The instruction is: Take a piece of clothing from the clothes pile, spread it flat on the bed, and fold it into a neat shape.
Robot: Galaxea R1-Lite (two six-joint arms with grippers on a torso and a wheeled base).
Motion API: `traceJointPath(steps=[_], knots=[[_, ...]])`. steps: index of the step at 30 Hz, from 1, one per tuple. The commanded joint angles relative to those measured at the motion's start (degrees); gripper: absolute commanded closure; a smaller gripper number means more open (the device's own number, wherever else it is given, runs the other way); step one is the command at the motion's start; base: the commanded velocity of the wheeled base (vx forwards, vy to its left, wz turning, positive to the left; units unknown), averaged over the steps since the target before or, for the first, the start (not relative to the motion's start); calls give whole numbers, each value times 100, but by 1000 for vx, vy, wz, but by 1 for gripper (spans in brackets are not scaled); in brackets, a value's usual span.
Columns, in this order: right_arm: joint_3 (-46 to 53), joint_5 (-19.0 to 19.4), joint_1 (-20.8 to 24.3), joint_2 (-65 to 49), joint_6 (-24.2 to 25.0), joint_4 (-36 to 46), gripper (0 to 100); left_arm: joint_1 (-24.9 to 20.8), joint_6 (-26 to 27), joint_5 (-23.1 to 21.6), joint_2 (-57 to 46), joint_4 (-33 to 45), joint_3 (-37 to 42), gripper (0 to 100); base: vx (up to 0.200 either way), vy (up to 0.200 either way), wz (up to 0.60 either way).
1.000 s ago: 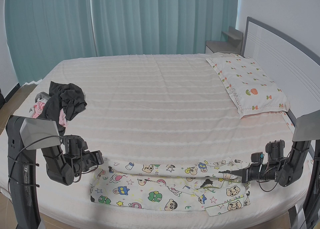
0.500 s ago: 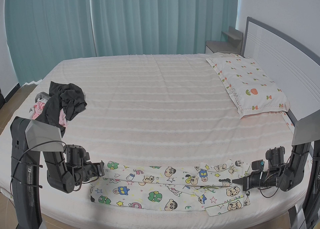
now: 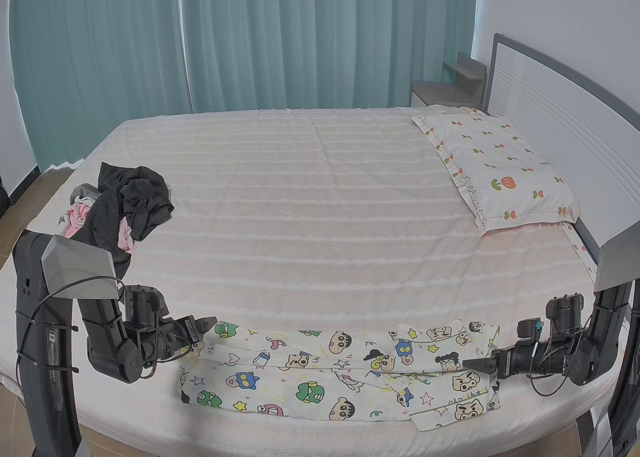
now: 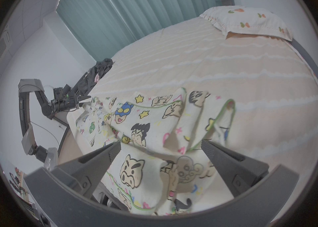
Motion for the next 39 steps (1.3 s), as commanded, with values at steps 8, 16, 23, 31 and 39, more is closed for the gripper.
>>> traceJointPath(steps=[8, 16, 23, 31, 39], knots=[[110, -52, 285, -346, 1170, -1199, 0, 311, -1990, -489, -597, -24, 21, 0, 0, 0, 0], [-655, -96, 918, 604, 1548, -1085, 0, 267, -1937, -498, -333, -674, 215, 0, 0, 0, 0], [-1068, -113, 848, 1008, 1539, -531, 0, 223, -1928, -480, -140, -1210, 355, 0, 0, 0, 0], [-963, -201, 734, 973, 1539, -329, 0, 214, -1919, -480, -140, -1228, 382, 0, 0, 0, 0], [-558, -561, 707, 252, 1601, -646, 0, 179, -1884, -489, -184, -1228, 434, 0, 0, 0, 0]])
